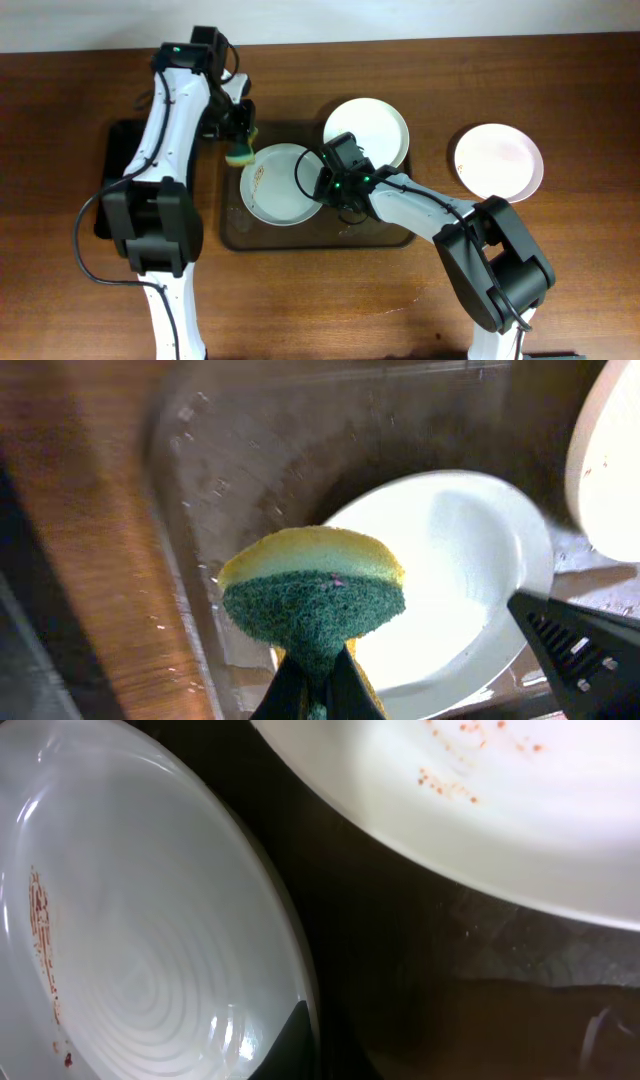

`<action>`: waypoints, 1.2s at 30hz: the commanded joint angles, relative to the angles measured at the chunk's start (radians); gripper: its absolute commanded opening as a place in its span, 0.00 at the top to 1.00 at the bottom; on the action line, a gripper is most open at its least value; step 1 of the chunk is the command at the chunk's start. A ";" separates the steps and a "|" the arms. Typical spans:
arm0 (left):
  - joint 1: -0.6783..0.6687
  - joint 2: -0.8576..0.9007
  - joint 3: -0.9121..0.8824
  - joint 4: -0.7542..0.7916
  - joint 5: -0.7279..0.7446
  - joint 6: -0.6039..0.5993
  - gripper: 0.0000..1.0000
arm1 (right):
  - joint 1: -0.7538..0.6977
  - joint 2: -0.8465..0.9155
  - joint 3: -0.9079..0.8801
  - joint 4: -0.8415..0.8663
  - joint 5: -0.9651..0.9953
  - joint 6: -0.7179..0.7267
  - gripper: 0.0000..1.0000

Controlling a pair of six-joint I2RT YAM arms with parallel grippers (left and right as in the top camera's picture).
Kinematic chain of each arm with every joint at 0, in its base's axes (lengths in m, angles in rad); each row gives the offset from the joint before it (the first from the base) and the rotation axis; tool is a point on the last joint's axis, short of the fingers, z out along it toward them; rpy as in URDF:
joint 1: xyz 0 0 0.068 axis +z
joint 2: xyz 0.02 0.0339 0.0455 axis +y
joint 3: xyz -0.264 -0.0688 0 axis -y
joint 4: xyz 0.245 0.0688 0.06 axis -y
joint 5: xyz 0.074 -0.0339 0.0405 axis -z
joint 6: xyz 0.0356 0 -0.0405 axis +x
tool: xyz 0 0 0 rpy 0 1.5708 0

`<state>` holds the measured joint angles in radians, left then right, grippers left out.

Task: Clean dirty plates on tray and stack at the side
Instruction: 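Scrub the held plate with the sponge in the left gripper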

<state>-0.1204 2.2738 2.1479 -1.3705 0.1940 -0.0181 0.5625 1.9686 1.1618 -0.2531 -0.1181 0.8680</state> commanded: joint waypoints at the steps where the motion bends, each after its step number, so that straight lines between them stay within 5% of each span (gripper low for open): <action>1: -0.035 0.002 -0.090 0.044 0.027 0.021 0.99 | -0.001 0.019 0.009 -0.001 -0.030 0.005 0.96; 6: -0.089 0.002 -0.275 0.220 0.014 0.099 0.99 | -0.001 0.019 0.009 -0.001 -0.033 0.005 0.96; 13: -0.063 0.002 -0.540 0.464 -0.219 0.125 0.99 | -0.001 0.019 0.009 -0.001 -0.032 0.001 0.96; 19: -0.043 0.002 -0.567 0.336 -0.227 0.127 0.99 | -0.009 0.019 0.009 -0.001 -0.036 0.002 0.96; 24: -0.043 0.002 -0.567 0.126 -0.174 0.246 1.00 | -0.014 0.019 0.009 -0.002 -0.039 0.002 0.96; 29: -0.043 0.002 -0.567 0.156 -0.111 0.258 1.00 | -0.014 0.019 0.009 -0.002 -0.040 0.002 0.96; 36: -0.048 0.002 -0.646 0.557 -0.130 -0.045 0.99 | -0.014 0.019 0.009 -0.002 -0.040 0.001 0.96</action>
<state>-0.1669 2.1799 1.6043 -0.9459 0.1162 0.0860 0.5613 1.9697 1.1622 -0.2470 -0.1959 0.8513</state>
